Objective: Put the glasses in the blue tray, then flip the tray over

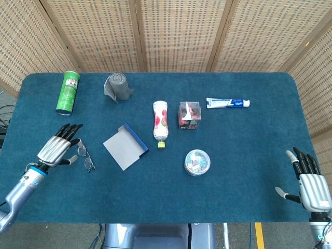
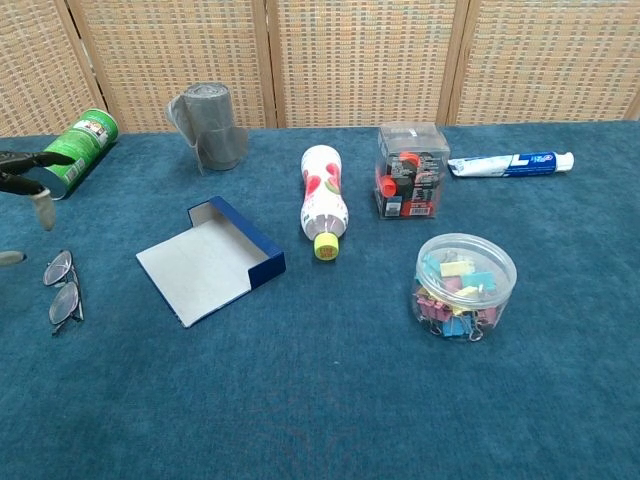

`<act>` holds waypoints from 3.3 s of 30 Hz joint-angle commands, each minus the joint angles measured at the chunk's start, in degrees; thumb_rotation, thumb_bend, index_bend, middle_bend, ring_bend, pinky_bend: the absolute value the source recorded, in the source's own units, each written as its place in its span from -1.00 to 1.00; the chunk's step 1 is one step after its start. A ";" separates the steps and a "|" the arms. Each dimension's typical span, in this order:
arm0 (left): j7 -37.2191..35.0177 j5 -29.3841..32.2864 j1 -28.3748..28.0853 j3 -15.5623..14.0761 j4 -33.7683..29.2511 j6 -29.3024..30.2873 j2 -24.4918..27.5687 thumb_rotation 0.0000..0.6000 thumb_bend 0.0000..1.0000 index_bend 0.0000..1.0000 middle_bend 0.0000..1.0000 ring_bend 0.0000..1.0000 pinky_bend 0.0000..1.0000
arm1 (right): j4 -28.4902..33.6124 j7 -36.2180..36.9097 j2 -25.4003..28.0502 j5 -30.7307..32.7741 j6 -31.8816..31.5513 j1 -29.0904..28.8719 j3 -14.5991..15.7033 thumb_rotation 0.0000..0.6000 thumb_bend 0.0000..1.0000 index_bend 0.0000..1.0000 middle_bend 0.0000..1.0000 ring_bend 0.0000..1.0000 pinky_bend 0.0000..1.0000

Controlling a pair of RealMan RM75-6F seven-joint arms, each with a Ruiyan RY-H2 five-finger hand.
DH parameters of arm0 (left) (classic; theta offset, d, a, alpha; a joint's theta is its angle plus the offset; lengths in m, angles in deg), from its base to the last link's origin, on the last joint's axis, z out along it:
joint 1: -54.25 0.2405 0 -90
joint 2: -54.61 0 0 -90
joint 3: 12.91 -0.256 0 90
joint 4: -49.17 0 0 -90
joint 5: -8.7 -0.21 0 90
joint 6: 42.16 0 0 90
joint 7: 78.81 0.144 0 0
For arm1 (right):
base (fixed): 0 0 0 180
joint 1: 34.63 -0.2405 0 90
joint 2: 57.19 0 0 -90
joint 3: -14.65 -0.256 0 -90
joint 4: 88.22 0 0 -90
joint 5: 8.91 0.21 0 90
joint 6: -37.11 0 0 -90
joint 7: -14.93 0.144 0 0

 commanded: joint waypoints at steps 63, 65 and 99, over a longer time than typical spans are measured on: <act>2.17 2.60 -4.84 -2.29 5.15 -0.51 -6.10 1.00 -0.10 0.16 -1.00 -1.00 -1.00 | 1.37 1.09 1.11 0.99 1.69 -0.18 0.15 1.00 -1.00 -1.00 -1.00 -1.00 -1.00; 3.05 2.78 -5.41 -1.72 3.19 -0.52 -5.42 1.00 -0.10 0.16 -1.00 -1.00 -1.00 | 1.42 1.12 1.15 1.01 1.76 -0.20 0.16 1.00 -1.00 -1.00 -1.00 -1.00 -1.00; 16.88 10.68 -17.89 5.05 1.92 -15.27 -14.96 1.00 -0.10 0.19 -1.00 -1.00 -1.00 | 2.22 1.55 1.92 2.17 3.47 -0.64 0.10 1.00 -1.00 -1.00 -1.00 -1.00 -1.00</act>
